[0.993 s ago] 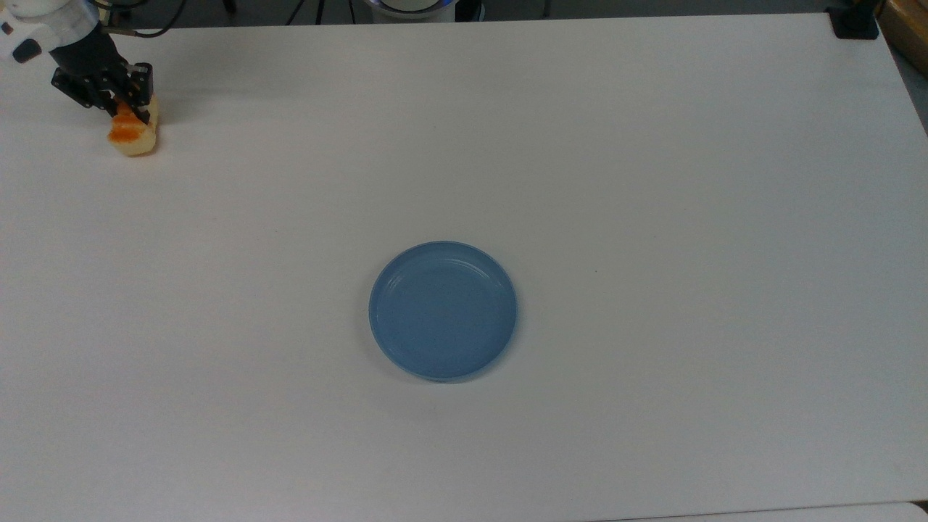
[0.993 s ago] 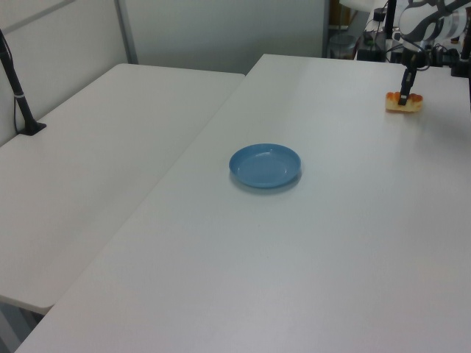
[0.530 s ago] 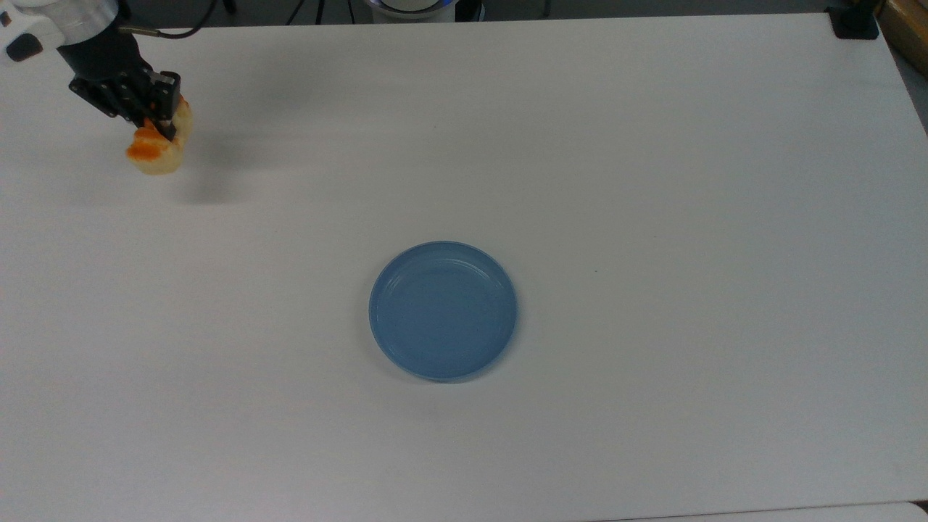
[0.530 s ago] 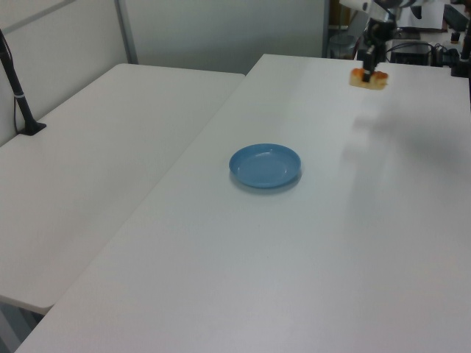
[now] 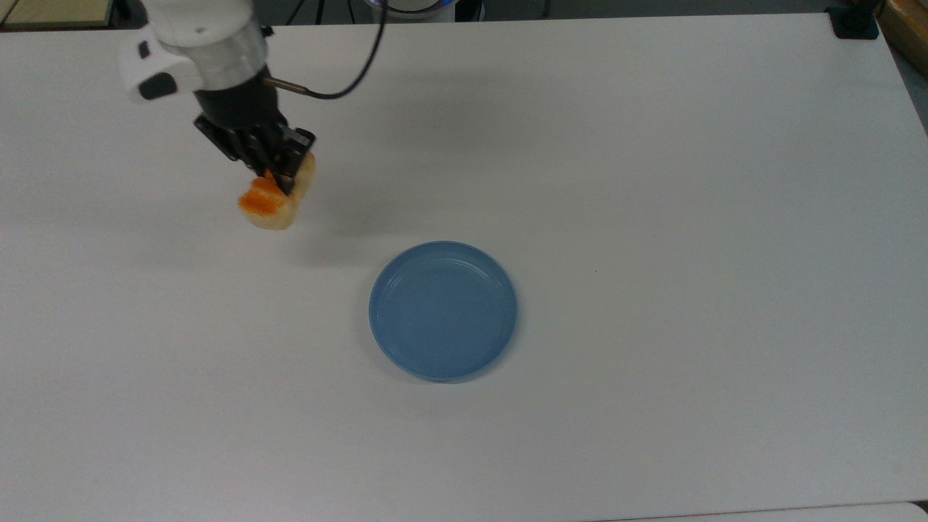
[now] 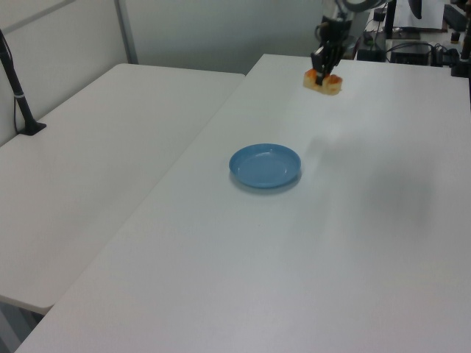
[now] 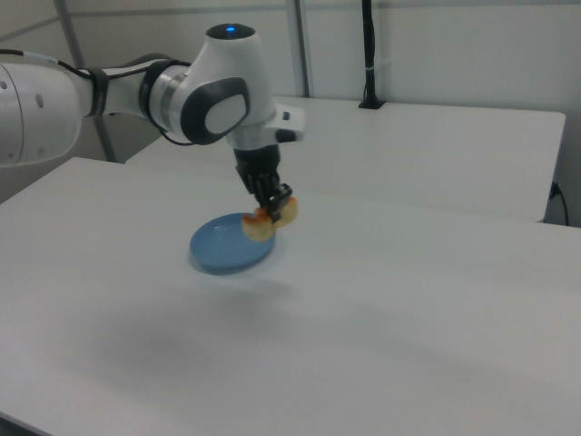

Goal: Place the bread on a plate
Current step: 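Lift the bread roll and carry it over the blue plate, then lower the bread roll onto the plate and open the gripper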

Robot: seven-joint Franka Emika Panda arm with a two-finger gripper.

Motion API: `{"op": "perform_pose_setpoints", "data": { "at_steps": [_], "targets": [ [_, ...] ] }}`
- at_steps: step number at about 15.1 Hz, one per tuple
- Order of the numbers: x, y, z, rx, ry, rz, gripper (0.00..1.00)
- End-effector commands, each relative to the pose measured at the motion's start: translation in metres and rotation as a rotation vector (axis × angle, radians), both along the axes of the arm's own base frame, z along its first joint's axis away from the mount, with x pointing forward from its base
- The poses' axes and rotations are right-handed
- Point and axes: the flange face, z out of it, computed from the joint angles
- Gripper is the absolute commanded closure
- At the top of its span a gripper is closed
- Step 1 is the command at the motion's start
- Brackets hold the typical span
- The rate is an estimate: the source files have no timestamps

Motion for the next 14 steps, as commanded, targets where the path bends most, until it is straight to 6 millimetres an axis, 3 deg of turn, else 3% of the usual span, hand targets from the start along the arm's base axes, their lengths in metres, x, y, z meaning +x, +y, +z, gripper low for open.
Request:
{"op": "perform_pose_setpoints", "data": {
  "at_steps": [1, 3, 4, 6, 9, 11, 14],
  "targets": [
    [0.020, 0.060, -0.031, 0.009, 0.075, -0.082, 0.82],
    [0.040, 0.096, -0.055, -0.018, 0.097, -0.113, 0.82],
    [0.051, 0.109, -0.075, -0.028, 0.116, -0.134, 0.82],
    [0.064, 0.132, -0.096, -0.044, 0.123, -0.124, 0.82],
    [0.077, 0.152, -0.102, -0.061, 0.103, -0.050, 0.82],
    [0.078, 0.168, -0.108, -0.092, 0.101, 0.104, 0.82],
    [0.085, 0.173, -0.110, -0.104, 0.089, 0.236, 0.82]
  ]
}}
